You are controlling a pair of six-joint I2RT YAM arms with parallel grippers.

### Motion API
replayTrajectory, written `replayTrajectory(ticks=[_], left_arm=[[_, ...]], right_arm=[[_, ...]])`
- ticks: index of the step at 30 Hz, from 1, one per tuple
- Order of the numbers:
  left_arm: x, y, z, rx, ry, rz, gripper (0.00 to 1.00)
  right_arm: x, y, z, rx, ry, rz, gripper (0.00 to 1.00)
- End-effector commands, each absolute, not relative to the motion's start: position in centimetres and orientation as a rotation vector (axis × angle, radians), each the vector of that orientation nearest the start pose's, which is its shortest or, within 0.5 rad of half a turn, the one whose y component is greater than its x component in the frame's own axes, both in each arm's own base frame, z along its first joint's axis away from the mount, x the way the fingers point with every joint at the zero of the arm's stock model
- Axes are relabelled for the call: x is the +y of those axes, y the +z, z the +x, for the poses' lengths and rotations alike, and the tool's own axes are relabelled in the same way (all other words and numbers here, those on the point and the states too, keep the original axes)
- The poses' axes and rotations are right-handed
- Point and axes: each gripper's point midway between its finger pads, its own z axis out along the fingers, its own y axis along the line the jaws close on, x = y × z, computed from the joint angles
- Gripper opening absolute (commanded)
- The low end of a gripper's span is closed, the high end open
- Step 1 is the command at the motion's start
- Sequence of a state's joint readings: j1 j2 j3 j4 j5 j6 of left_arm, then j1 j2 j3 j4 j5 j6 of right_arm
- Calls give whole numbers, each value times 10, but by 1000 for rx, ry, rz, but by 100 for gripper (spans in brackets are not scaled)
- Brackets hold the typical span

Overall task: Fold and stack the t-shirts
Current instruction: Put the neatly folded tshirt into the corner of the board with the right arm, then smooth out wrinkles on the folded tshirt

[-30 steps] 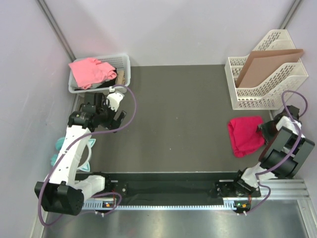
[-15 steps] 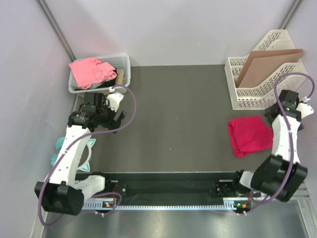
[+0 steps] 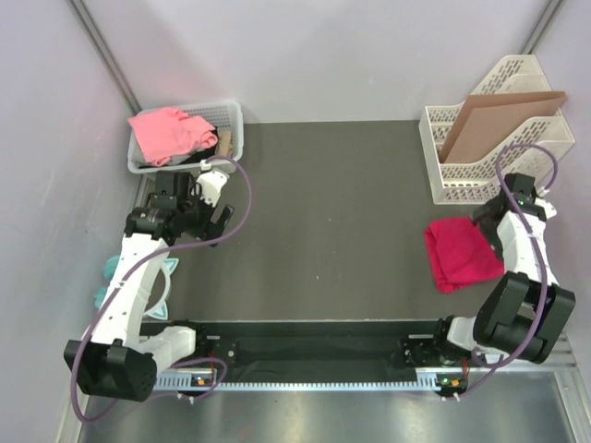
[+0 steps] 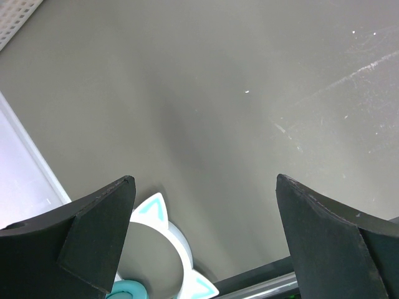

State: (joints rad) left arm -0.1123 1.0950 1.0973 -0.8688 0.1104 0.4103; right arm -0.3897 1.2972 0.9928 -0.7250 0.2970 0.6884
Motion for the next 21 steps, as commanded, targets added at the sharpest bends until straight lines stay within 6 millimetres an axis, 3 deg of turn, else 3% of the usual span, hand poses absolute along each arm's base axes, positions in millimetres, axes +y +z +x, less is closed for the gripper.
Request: replayTrajectory(ticks=[1, 11, 21], left_arm=[[-26, 202, 274, 2307, 52, 655, 99], [-28, 199, 279, 2325, 35, 651, 99], [-19, 198, 275, 2322, 102, 666, 99]], right_arm=[[-146, 116, 264, 2090, -302, 1472, 100], [-167, 89, 232, 2091, -448, 1571, 100], [-186, 49, 220, 2130, -548, 1661, 100]])
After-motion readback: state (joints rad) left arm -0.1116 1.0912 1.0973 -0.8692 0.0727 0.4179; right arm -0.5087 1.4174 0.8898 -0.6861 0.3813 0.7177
